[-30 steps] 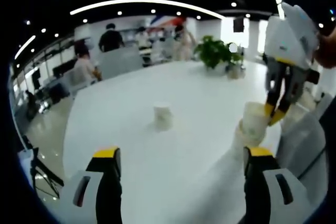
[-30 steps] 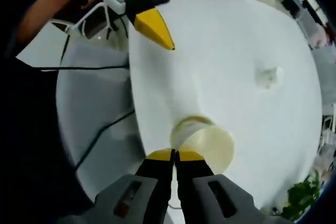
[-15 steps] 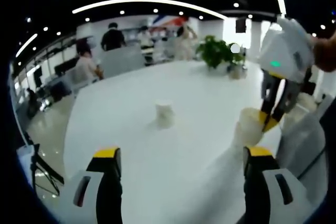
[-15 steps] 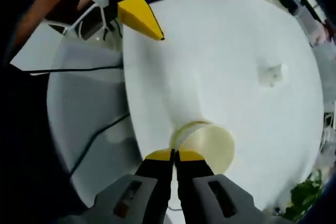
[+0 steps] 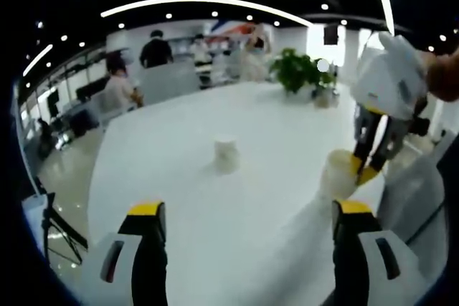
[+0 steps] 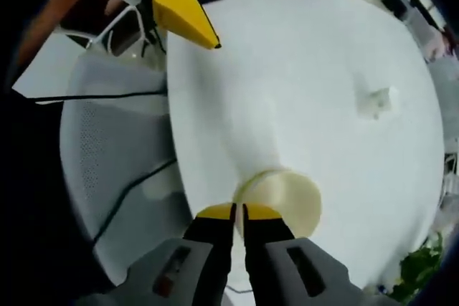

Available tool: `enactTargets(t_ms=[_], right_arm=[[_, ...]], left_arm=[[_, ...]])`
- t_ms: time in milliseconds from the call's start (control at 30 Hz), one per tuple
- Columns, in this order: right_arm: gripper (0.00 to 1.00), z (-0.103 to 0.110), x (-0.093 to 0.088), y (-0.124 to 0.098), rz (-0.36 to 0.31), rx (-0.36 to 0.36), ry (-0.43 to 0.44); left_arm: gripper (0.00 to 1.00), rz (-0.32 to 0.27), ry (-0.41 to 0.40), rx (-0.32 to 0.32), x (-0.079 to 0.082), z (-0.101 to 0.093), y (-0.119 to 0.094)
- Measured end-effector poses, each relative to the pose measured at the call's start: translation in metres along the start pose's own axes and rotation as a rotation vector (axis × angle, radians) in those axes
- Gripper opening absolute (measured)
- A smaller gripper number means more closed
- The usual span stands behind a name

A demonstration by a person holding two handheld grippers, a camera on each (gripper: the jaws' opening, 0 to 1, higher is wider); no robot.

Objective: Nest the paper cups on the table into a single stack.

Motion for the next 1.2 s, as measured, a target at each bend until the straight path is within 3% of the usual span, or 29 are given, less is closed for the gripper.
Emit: enactTargets(t_ms=[333,500,633,767,833,967,1067,1100,1200], right_arm=[[0.21,0.000,-0.001,-0.006,-0.076,0.039,0.002],[0.35,-0.006,0.001,-0.015,-0.153,0.011,-0.012],[0.37,-0.021,0.002,-0.038,-0.296,-0.023,0.049],[0.37,-0.031,-0.005,-0.058,-0.361,-0.066,0.093],[0.39,-0.040,-0.012,-0.073,-0.431,-0.110,0.121],[0.48,-0.052,-0.024,-0.094,-0.581,-0.168,0.148],[0.49,-0.055,-0.036,-0.100,-0.623,-0.166,0.175],[0.50,-0.059,-0.043,-0.104,-0.664,-0.205,0.185],[0.52,-0.061,-0.055,-0.105,-0.684,-0.240,0.194]], left_arm=[[0.95,0.002,-0.002,-0.001,-0.002,-0.002,0.000],[0.95,-0.005,-0.007,-0.004,-0.001,-0.002,0.000],[0.97,-0.038,-0.027,-0.011,0.002,-0.003,0.001],[0.98,-0.039,-0.020,-0.014,0.004,-0.003,0.001],[0.99,-0.049,-0.026,-0.020,0.006,-0.004,0.001],[0.99,-0.063,-0.027,-0.029,0.009,-0.006,0.003],[0.99,-0.066,-0.022,-0.036,0.010,-0.007,0.005],[0.99,-0.066,-0.021,-0.037,0.010,-0.007,0.006],[0.99,-0.071,-0.017,-0.039,0.011,-0.007,0.006]])
Point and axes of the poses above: the point that each gripper's makers call its tool centre point, and the gripper's own axes: y roughly forward along the fingers, z roughly to its left, x roughly out of its top, the point moved 8 cm from there along -y, roughly backward along the fingers, and after that the axes turned 4 degrees about -z, right-handed, at the moved point
